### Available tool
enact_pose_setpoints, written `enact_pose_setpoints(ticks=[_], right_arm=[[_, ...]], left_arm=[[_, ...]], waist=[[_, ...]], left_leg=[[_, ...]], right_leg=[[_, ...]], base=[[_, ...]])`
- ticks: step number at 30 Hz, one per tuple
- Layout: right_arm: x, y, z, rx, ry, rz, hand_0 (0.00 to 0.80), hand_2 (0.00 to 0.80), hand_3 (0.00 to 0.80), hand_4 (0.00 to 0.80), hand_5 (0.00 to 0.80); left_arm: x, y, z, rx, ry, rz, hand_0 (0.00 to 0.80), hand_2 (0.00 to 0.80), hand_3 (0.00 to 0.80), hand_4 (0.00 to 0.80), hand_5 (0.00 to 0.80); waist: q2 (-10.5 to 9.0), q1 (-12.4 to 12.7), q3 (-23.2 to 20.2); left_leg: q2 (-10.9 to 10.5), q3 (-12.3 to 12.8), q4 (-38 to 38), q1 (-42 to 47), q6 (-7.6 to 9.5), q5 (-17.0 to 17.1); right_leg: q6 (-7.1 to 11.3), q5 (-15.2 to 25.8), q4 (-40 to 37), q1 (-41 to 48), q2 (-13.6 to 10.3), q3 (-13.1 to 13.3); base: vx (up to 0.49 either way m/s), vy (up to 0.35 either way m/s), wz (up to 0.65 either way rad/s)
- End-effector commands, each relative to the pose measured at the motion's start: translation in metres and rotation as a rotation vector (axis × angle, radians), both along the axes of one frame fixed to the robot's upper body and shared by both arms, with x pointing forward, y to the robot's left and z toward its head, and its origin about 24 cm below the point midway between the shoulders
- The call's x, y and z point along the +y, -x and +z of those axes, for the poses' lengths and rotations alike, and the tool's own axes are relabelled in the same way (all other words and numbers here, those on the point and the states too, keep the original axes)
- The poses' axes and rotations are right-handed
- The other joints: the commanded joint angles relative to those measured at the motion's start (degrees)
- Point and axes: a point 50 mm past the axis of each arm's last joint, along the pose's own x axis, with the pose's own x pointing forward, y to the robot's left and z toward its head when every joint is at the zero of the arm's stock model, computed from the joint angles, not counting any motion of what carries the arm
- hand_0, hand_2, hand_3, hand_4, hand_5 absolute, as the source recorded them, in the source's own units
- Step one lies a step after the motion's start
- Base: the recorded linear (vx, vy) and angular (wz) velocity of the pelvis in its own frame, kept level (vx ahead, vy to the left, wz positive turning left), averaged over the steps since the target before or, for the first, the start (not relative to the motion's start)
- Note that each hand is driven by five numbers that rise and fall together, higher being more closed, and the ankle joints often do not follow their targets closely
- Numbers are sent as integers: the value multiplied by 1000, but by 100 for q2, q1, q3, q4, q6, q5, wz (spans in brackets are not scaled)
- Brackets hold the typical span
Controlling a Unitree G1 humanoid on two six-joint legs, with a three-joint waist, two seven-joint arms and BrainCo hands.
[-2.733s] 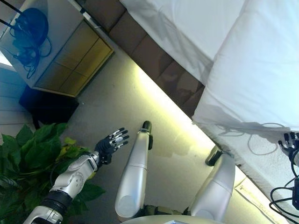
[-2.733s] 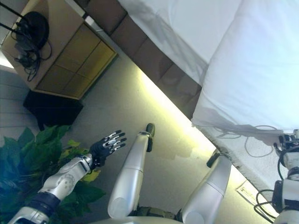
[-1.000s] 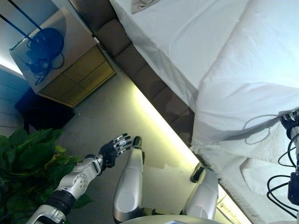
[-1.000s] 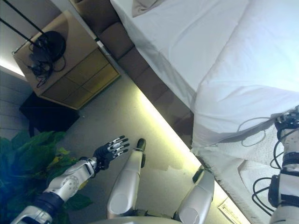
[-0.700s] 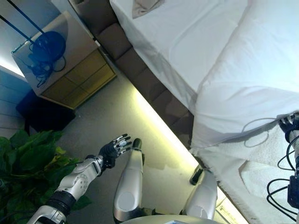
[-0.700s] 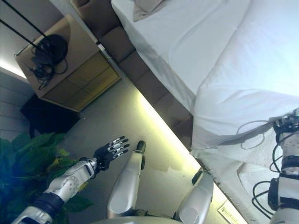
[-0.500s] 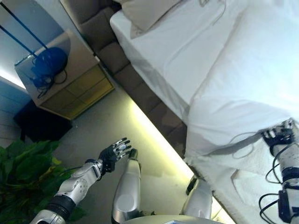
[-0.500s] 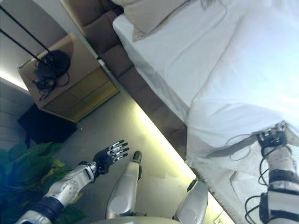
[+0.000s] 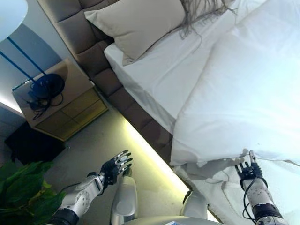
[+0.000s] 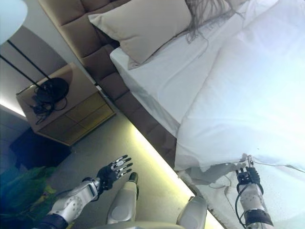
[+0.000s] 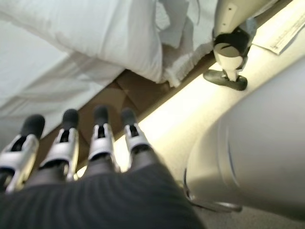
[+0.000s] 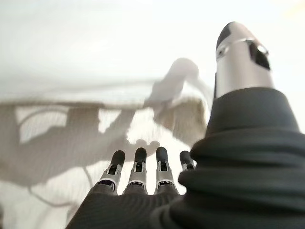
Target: Make the bed neatly
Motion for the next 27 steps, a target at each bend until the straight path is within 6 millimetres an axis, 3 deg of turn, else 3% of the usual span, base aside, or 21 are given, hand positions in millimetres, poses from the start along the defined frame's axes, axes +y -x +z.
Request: enact_pose_setpoints(ticks=[1,8,14,18,27], right_arm=[[-19,23,-1,-23,50,-70,0,0,0,0,0],[-32,56,-12,101,126,-96,0,0,0,0,0],[-56,72,0,398,418,-16,0,0,0,0,0],[-76,50,21,486,587,40,0,0,0,0,0],[-105,0,67,393,686,41,0,0,0,0,0]], left_arm=[[13,-9,10,-62,-30,31,0,0,0,0,0],[17,-15,14,-90,-42,29,0,0,0,0,0],[21,-19,20,-108,-58,26,0,0,0,0,0],[16,-33,31,-161,-51,5,0,0,0,0,0],[6,-48,50,-245,-10,-52,0,0,0,0,0]], waist=[[-42,-74,-57],[-37,-128,64],[-12,-166,175],[79,-167,397],[395,1,728]], left_leg=[[548,-130,-162,389,-146,211],[592,-118,-134,164,-180,239],[606,-137,42,-125,-232,221],[541,-213,241,-550,-253,234],[282,-334,744,-1654,-267,216]], right_leg=[[233,1287,-616,-301,-111,431],[233,1341,-615,-554,-57,527],[233,1352,-477,-841,-31,655],[233,1373,-334,-1206,-25,750],[233,1389,107,-2212,-182,788]], base=[[-54,-47,3],[-81,-20,-2],[-50,-15,-1],[-129,7,0],[-82,56,6]])
